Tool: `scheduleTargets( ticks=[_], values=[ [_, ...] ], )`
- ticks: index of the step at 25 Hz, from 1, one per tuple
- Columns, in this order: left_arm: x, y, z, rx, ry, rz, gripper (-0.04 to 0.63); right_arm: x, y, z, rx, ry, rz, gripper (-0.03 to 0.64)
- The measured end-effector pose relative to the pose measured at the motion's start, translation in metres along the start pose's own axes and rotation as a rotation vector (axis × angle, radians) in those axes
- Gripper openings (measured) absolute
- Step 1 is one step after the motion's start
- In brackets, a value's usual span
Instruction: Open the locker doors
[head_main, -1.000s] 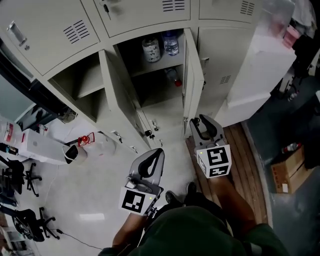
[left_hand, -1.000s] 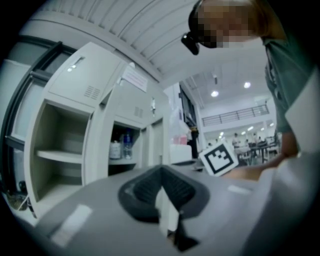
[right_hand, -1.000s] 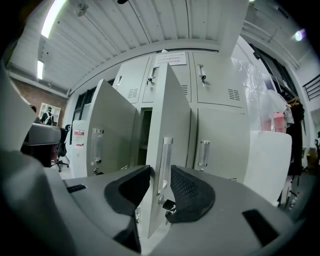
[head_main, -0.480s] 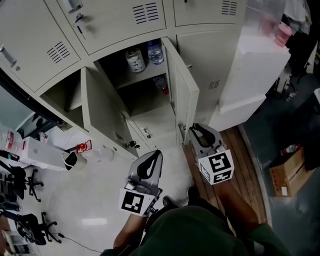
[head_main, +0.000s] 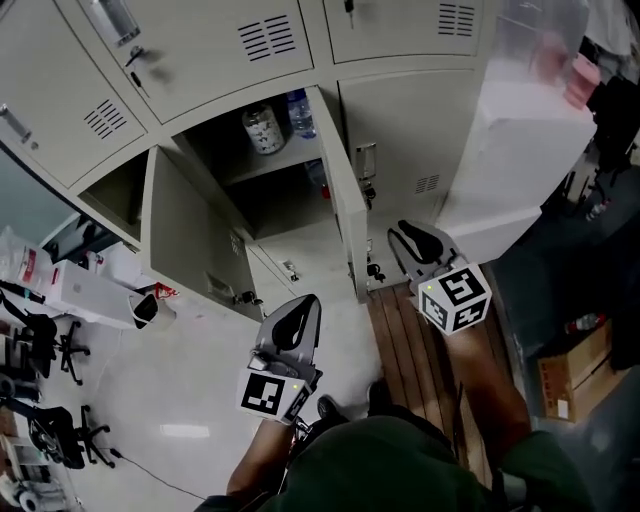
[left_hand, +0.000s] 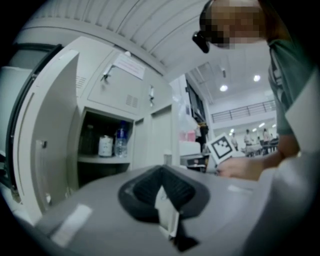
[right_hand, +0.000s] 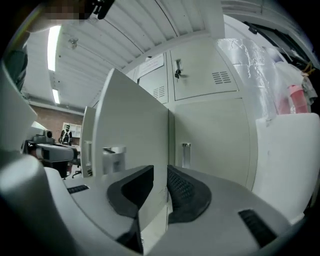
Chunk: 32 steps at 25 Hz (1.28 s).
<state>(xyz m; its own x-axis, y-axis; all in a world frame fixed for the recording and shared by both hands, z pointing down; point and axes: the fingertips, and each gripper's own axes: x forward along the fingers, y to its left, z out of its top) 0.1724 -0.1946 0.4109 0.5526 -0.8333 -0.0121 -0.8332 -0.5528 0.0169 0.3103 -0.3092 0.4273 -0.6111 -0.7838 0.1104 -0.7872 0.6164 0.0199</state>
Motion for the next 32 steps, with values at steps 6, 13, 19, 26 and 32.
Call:
scheduleTargets(
  ticks=[6,13,19,26,32],
  values=[
    [0.023,0.001,0.000,0.017,-0.003,0.031,0.003,0.079,-0.037,0.003,-0.004,0.036,0.049,0.080],
    [0.022,0.017,-0.010,0.007,0.029,0.105,0.003,0.137,-0.060,0.007,-0.019,0.056,0.070,0.080],
    [0.020,0.021,-0.008,0.017,0.041,0.135,0.003,0.156,-0.063,0.003,-0.019,0.059,0.102,0.080],
    [0.017,0.017,-0.010,0.033,0.062,0.137,0.003,0.139,-0.053,0.000,-0.039,0.042,0.163,0.051],
    [0.020,0.009,-0.011,0.050,0.078,0.107,0.003,0.092,-0.041,-0.006,-0.039,0.027,0.213,0.052]
  ],
)
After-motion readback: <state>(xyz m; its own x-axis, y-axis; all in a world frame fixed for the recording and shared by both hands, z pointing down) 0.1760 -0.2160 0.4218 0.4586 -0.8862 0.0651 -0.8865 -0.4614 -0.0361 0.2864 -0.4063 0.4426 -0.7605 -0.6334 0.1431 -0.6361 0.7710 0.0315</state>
